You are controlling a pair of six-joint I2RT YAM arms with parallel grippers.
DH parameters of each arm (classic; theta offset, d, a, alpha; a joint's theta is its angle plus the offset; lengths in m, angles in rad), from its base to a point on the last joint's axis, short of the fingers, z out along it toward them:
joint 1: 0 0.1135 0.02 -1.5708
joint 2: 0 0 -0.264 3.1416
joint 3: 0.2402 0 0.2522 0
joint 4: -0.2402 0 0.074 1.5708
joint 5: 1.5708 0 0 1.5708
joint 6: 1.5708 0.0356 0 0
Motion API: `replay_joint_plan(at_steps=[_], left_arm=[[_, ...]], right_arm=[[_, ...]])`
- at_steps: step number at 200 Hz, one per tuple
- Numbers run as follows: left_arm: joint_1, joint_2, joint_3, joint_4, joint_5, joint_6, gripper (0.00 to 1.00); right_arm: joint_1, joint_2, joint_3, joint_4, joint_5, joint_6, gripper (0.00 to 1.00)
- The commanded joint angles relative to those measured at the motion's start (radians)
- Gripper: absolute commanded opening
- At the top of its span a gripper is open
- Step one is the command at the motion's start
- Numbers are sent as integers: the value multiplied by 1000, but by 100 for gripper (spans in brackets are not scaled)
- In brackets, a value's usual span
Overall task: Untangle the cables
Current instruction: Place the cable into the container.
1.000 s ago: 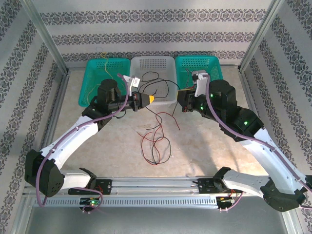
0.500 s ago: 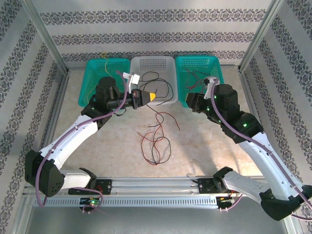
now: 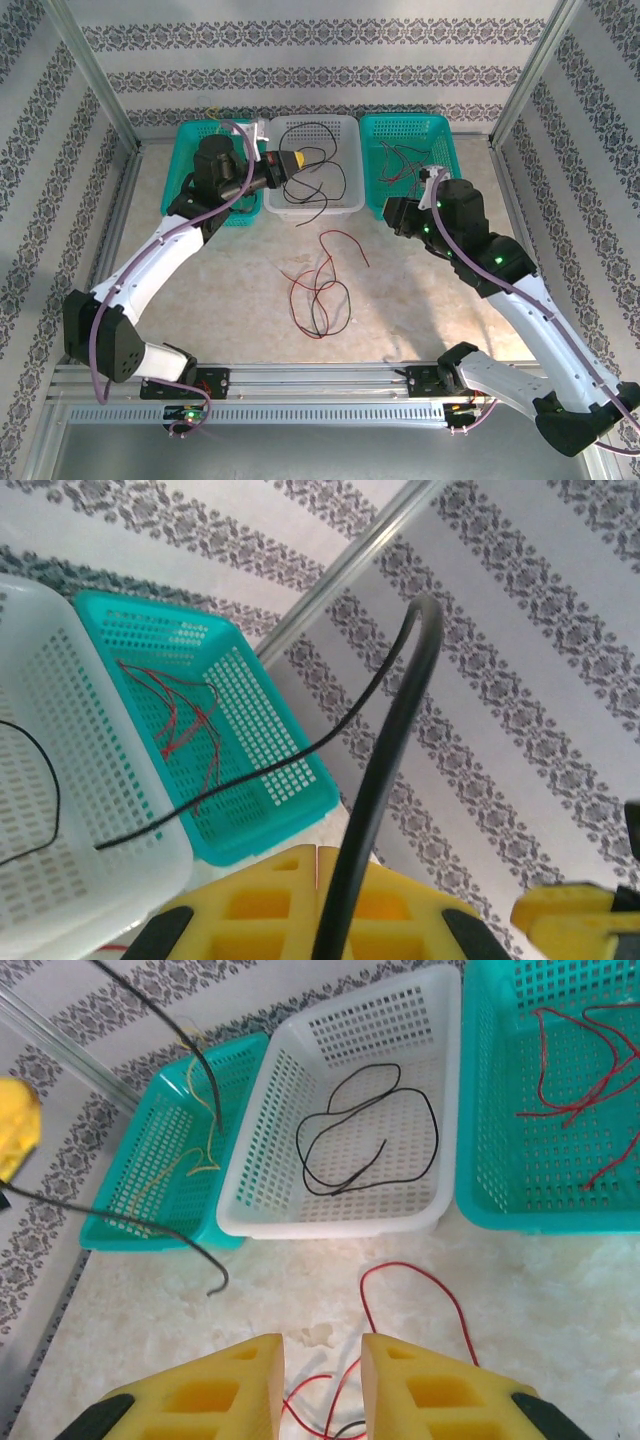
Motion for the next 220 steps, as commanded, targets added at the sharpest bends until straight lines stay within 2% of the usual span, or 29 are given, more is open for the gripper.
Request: replay_joint_plan(at_steps=[1,86,167,173,185,190,201,220], left_arm=[[29,31,74,-17,-40,-13,0],[79,214,300,-82,-65,-24,0],[83,397,464,-134,-93,-8,0],[84,410,476,-151,-95,-5,12],[84,428,490,-181,-105,-7,44],[84,431,488,-184,-107,-9,53],[83,429,476,-188,-109,-9,67],[82,395,425,-180,-135,6,81]], right_arm=[[-11,1,-24,7,-24,31,28],[-9,-2,-65,15,-37,57,28],[-8,-14,-94,20,-35,69,27],[-7,-14,-96,20,-35,69,27],[-7,-14,-99,20,-36,70,27],[-7,-12,-101,20,-37,70,27],[-6,-8,-107,20,-40,70,28],[-2,18,-117,23,-52,73,28]])
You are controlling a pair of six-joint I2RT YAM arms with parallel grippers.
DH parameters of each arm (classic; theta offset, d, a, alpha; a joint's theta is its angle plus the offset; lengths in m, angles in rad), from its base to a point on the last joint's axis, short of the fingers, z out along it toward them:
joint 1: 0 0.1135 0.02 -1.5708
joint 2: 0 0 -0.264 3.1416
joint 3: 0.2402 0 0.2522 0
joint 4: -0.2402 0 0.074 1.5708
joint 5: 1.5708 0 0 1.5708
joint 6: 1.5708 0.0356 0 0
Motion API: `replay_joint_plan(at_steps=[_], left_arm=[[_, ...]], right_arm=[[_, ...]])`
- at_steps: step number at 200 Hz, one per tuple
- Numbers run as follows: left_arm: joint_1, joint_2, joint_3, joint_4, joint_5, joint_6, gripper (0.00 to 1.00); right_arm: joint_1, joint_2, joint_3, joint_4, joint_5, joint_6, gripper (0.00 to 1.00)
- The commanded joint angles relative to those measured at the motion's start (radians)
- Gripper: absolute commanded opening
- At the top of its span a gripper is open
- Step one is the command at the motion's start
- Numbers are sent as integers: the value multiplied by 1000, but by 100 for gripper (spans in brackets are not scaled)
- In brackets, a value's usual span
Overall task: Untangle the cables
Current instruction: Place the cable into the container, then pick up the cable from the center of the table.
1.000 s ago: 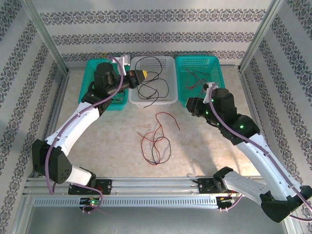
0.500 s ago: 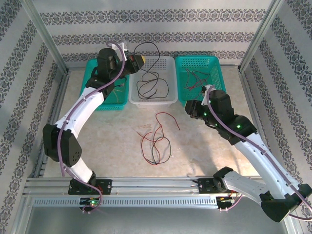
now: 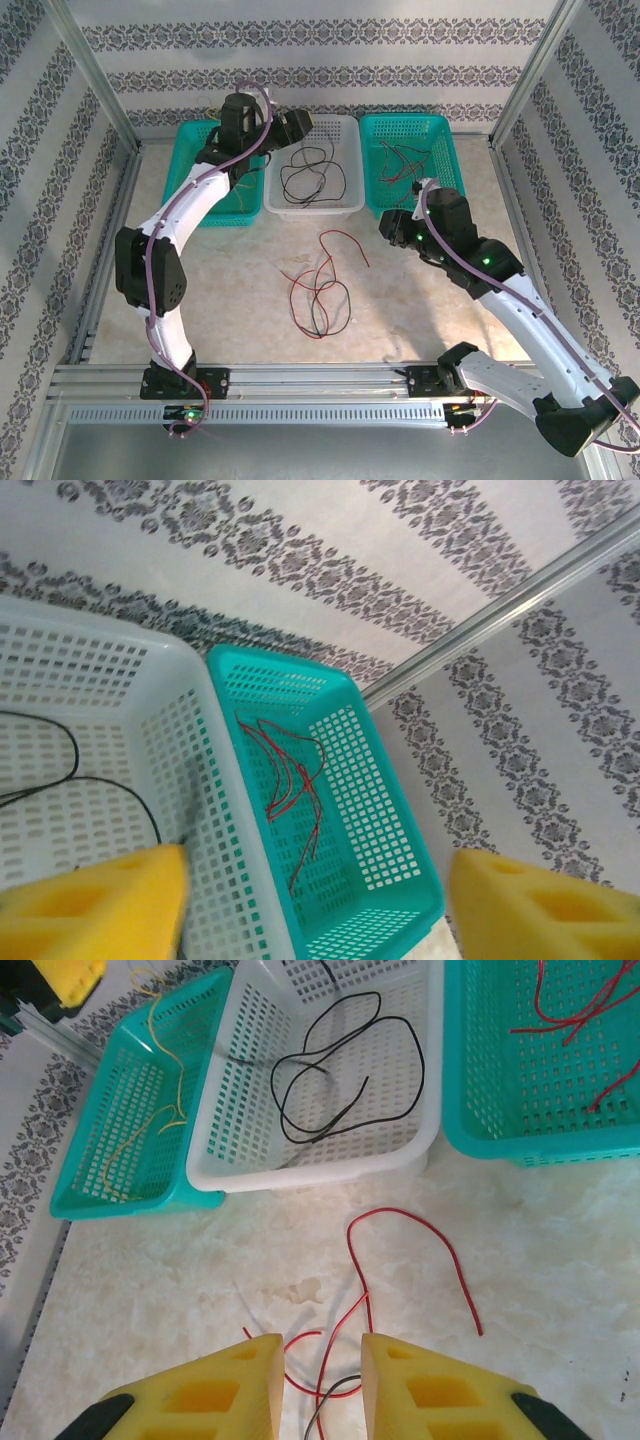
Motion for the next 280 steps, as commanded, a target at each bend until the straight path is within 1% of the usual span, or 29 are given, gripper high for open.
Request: replay_joint_plan(at_steps=[1,15,41,63,95,124,137,164,189,216,244,280], left_arm=[[12,-42,-26,-19,-39,22,82],[13,-78,-59,-36,-69,51,86],[14,-161,-121,-86,-93,100,87],[14,-264,-226,-94,-84,121,84],[13,-423,-404,-119,-61,131,77],[14,-558,-577,-86,-16,97,74],[12,-597,-623,-86,-7,100,74],[13,-620,-650,-116,8,103,70],[13,-622,-655,-107,15,94,68],[13,-617,-655,-94,8,91,67],[12,-611,-668,-73,10,78,66],[12,-612,-667,-83,12,81,65]], right_arm=[[-1,20,-23,21,-23,14,28],[10,53,-31,20,-29,13,28],[55,135,-59,25,-25,11,30],[88,212,-87,37,-19,30,32],[144,336,-127,90,-33,72,34],[168,459,-130,115,-74,119,34],[192,505,-125,129,-83,125,34],[215,593,-89,81,-82,109,40],[227,627,-80,2,-81,111,40],[235,643,-94,-91,-78,164,37],[269,641,-130,-56,-112,221,37],[330,722,-98,-50,-136,261,34]])
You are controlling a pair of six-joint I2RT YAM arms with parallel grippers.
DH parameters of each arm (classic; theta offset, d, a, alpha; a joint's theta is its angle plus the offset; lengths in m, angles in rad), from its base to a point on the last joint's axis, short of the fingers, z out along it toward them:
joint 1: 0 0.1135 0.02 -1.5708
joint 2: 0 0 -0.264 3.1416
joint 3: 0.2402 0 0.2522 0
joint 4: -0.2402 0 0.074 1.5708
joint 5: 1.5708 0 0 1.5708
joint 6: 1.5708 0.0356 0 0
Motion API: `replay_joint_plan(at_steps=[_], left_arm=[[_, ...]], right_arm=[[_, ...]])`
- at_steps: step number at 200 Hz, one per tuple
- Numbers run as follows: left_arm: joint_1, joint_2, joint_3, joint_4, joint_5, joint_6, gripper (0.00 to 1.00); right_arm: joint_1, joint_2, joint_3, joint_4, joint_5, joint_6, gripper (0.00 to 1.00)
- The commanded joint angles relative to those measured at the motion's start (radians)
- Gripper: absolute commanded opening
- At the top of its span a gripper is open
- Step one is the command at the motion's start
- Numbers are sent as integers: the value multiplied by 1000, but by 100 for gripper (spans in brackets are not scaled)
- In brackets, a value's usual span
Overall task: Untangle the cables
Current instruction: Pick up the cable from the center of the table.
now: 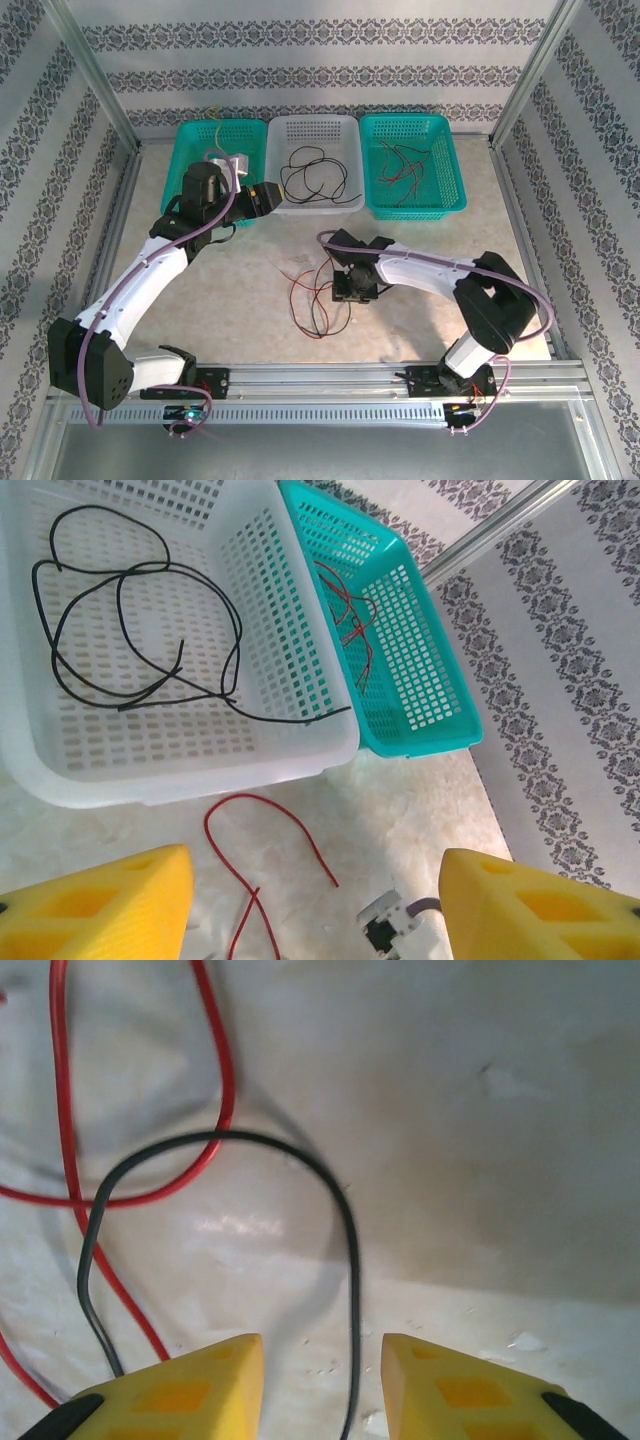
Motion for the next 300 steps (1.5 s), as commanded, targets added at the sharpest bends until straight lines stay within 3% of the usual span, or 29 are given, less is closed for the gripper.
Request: replay_joint_plan(at_steps=[1,107,241,270,300], left_arm=[[12,-14,-4,21,14,-8,65],[13,-27,-21,17,9,2,65],[13,-43,-23,17,10,13,65],[13,-48,-31,18,6,21,65],[13,-39,-32,26,9,16,65]], right_arm=[[34,56,18,-25,-24,56,34],[59,-27,-35,-91,20,116,37],[62,18,-27,-86,-20,141,37],[67,14,-38,-72,-27,158,31],[65,48,-11,-71,-23,142,16]])
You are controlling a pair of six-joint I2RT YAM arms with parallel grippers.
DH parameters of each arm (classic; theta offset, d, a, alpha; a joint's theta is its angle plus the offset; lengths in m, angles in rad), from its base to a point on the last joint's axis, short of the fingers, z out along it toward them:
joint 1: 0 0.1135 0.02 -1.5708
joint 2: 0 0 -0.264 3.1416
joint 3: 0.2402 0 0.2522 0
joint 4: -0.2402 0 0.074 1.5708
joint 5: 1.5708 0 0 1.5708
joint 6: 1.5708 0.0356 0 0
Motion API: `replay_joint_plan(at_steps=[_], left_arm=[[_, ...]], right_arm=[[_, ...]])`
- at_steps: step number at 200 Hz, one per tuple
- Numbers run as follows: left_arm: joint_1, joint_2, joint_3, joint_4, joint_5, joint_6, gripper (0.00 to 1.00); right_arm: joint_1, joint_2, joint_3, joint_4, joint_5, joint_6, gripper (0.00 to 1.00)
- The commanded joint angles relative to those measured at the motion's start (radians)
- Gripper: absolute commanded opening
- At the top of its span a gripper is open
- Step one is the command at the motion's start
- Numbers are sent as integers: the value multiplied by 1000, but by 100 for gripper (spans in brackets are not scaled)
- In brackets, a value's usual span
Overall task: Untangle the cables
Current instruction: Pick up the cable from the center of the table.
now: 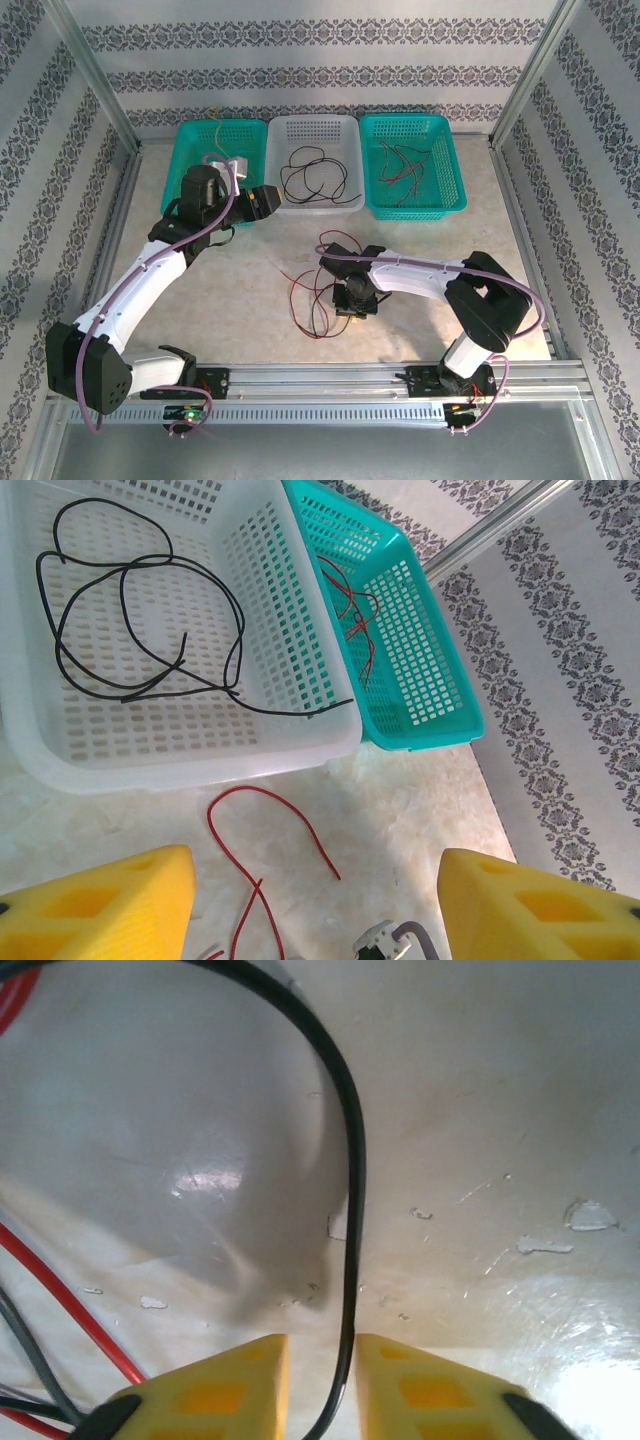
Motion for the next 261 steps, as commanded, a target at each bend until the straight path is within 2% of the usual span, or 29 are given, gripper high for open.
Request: replay_joint_plan(at_steps=[1,29,74,101,132,191,234,261], left_arm=[[13,-17,-9,26,11,14,65],[13,-15,4,17,9,25,65],[12,-8,11,44,48,11,66],[12,0,-1,146,154,-42,66],[-25,12,0,253,277,-73,71],[-88,49,42,295,390,-65,74],[-119,63,41,333,427,-86,74],[-154,84,53,304,413,-57,70]], right_arm=[[12,31,14,-10,-1,5,16],[11,26,20,-3,19,-4,0],[13,-164,20,15,135,-56,0],[11,-318,61,25,220,-146,0],[-10,-419,144,29,265,-263,0],[-63,-482,317,34,294,-403,0],[-99,-496,360,40,294,-434,0],[-107,-501,367,55,290,-438,0]])
